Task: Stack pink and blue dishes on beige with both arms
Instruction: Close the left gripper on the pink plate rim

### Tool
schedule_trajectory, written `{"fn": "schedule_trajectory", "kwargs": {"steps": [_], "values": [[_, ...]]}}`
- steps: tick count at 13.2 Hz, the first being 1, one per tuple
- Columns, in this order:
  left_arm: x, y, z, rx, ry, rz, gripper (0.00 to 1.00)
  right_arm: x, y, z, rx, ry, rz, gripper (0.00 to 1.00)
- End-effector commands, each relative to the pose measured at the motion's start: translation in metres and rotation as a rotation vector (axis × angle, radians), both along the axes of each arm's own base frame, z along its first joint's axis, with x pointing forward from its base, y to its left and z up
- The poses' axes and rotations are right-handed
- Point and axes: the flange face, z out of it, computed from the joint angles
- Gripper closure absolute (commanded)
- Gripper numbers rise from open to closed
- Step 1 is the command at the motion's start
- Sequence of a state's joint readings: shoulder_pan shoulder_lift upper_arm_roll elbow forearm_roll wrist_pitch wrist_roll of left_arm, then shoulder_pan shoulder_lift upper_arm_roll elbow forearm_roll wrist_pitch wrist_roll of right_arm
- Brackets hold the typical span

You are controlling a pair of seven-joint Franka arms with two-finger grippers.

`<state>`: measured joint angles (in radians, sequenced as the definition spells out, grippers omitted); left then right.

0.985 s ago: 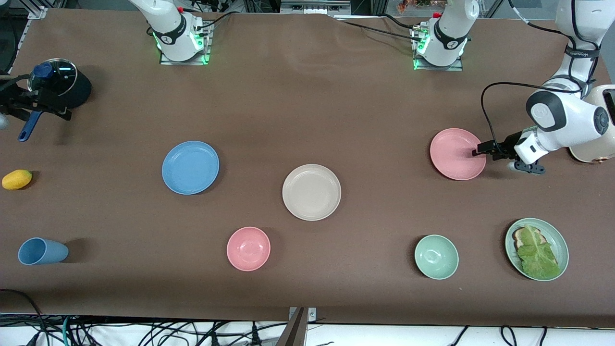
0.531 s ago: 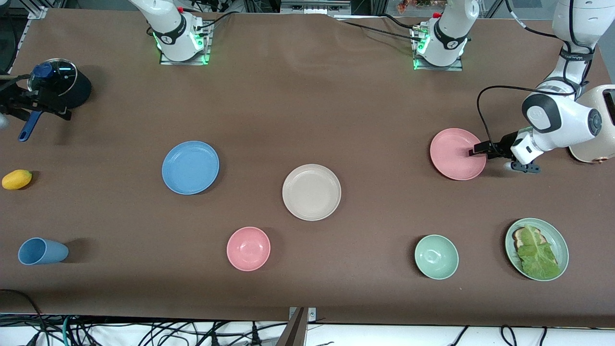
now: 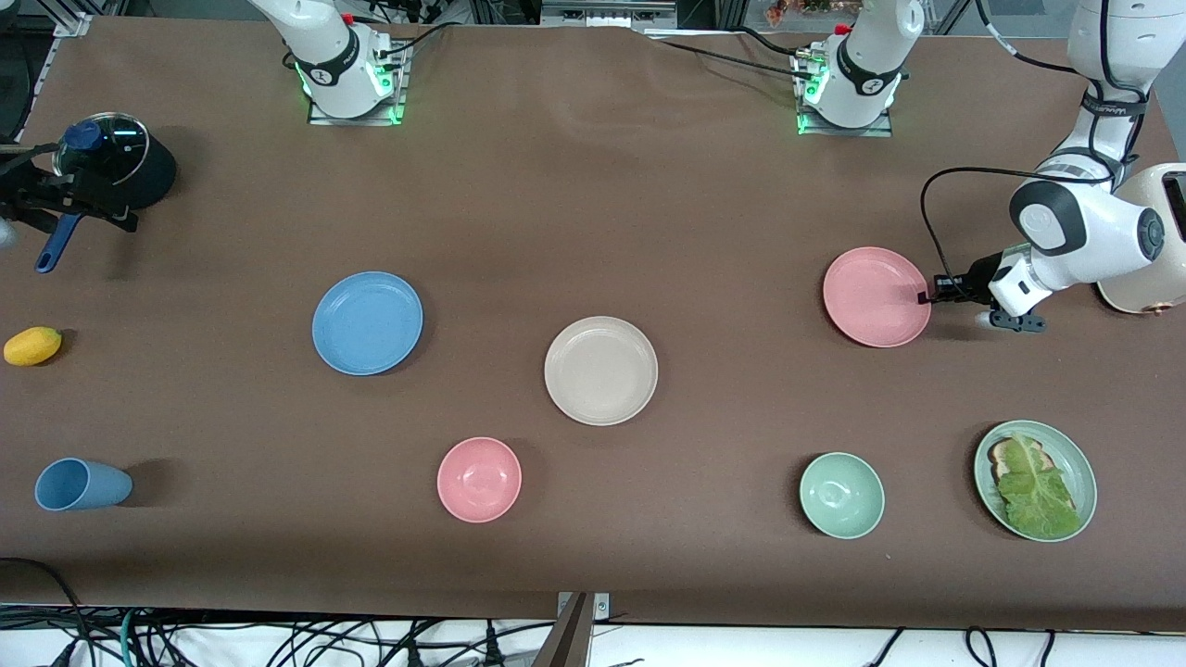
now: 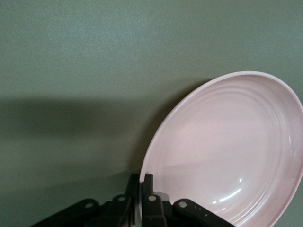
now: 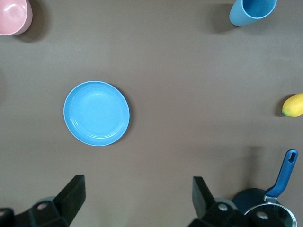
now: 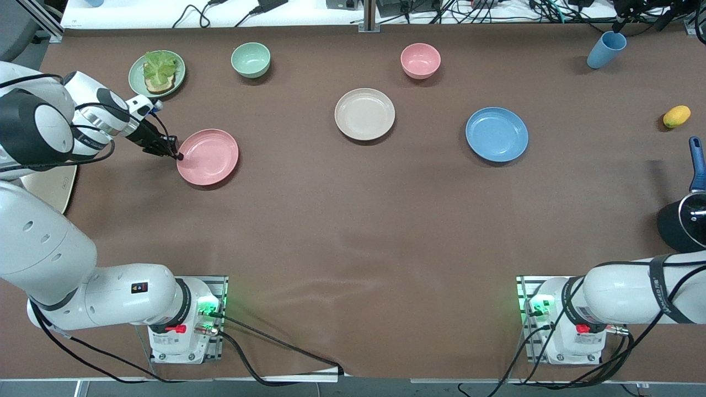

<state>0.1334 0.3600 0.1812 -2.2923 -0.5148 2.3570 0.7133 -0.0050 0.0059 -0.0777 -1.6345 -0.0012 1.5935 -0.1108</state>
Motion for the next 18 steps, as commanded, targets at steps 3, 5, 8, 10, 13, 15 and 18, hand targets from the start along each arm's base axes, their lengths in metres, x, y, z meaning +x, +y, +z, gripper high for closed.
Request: {"fn": "schedule_trajectory", "kwargs": {"steps": [3,5,8,10,13,15,18], "values": [[0.003,-0.001,0.01,-0.024,-0.025,0.0,1.0,0.0,0.0,0.005,0.006,0.005,-0.002,0.0],[0.016,-0.003,0.031,-0.049,-0.036,-0.003,1.0,0.001,0.001,0.005,0.006,0.005,-0.001,0.0],[0.042,-0.007,0.071,-0.109,-0.012,-0.015,1.0,0.0,0.003,0.006,0.006,0.003,0.001,0.0],[0.06,-0.004,0.1,-0.106,-0.001,-0.046,1.0,0.0,0.003,0.006,0.006,0.003,0.001,0.0],[0.088,-0.013,0.148,-0.083,0.062,-0.049,1.0,0.0,0.003,0.006,0.006,0.003,0.001,0.0],[0.101,-0.028,0.17,-0.059,0.068,-0.048,1.0,0.0,0.003,0.006,0.006,0.003,0.002,0.0],[0.118,-0.063,0.178,-0.04,0.068,-0.058,1.0,0.0,0.003,0.006,0.006,0.003,0.002,0.0]]}}
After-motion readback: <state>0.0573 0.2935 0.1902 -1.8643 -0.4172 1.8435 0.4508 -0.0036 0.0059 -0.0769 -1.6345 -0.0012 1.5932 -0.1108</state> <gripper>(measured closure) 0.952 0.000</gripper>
